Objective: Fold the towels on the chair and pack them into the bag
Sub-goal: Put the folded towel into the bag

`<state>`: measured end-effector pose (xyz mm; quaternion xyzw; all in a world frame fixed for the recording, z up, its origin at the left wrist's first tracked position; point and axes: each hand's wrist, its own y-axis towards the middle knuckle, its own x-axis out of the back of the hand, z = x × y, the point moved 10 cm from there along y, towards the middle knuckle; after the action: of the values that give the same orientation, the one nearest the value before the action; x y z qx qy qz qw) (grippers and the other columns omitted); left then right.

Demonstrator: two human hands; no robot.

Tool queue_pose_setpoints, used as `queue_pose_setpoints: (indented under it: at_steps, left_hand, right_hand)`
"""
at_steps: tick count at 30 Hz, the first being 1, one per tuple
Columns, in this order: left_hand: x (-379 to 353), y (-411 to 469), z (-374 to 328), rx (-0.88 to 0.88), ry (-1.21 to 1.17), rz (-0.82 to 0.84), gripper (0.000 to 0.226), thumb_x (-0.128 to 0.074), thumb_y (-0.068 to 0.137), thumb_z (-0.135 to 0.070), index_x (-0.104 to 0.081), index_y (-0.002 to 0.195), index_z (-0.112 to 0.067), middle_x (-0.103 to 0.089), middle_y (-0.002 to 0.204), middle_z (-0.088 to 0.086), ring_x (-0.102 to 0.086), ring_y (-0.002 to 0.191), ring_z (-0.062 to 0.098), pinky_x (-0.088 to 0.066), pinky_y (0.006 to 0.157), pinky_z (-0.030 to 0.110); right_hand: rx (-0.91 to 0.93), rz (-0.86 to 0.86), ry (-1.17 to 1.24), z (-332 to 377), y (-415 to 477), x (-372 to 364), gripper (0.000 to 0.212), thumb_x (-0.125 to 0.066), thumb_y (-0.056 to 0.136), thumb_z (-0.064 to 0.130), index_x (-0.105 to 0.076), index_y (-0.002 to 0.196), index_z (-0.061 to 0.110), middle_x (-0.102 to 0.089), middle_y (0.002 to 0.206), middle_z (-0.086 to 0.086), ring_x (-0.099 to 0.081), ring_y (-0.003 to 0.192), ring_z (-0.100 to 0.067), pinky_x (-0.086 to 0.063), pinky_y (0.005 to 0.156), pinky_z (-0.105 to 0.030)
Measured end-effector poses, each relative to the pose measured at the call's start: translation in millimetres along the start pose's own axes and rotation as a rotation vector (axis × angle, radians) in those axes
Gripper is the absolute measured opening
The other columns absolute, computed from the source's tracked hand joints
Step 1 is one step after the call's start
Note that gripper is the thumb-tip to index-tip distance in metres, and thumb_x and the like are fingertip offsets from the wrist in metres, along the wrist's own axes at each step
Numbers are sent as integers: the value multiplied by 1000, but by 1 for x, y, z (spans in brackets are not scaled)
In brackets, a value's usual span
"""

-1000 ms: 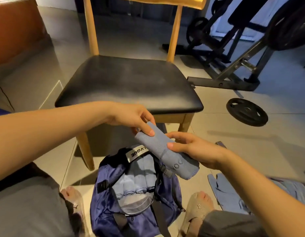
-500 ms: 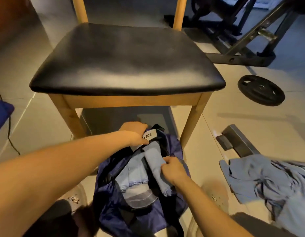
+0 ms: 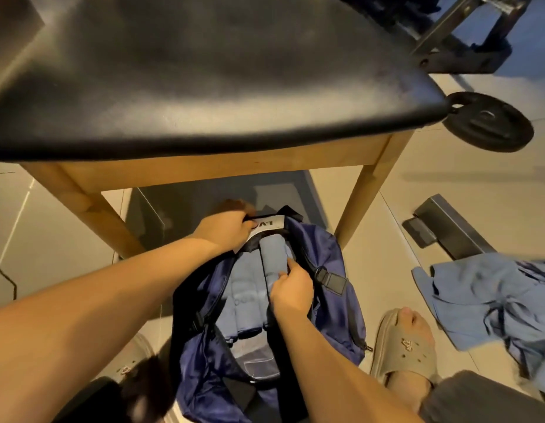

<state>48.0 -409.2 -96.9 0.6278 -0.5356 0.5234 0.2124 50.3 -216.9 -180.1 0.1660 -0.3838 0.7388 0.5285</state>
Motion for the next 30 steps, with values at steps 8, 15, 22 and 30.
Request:
queue_pose_setpoints:
  at_steps: [8, 15, 22, 30]
  left_hand:
    - [-10, -5, -15, -93, 20, 64, 20, -60, 100, -38, -68, 92, -21, -69, 84, -1, -64, 79, 23, -50, 70, 37]
    - [-4, -4, -10, -66, 60, 50, 20, -55, 102, -39, -67, 92, -27, -65, 79, -7, -59, 70, 11, -40, 58, 31]
    - [-3, -6, -13, -73, 103, 21, 21, -55, 102, -39, -67, 89, -28, -67, 80, -6, -62, 75, 17, -54, 68, 35]
    - [20, -25, -32, 46, 204, -38, 11, -61, 96, -35, -63, 95, -25, -66, 92, 3, -62, 86, 28, -51, 73, 35]
  right_hand:
    - [141, 46, -137, 6, 19, -14, 41, -47, 102, 12, -57, 142, 14, -64, 132, -14, -62, 115, -37, -50, 88, -40]
    - [475, -110, -599, 24, -15, -21, 66, -66, 86, 13, -46, 146, -3, -49, 146, -25, -55, 126, -40, -51, 99, -48]
    - [553, 101, -754, -17, -20, -56, 77, -73, 86, 23, -41, 150, -4, -32, 161, -23, -36, 148, -39, -41, 114, -50]
    - [618, 258, -505, 32, -42, -1, 25, -48, 104, 18, -55, 120, 0, -51, 135, -22, -51, 114, -39, -42, 92, -49]
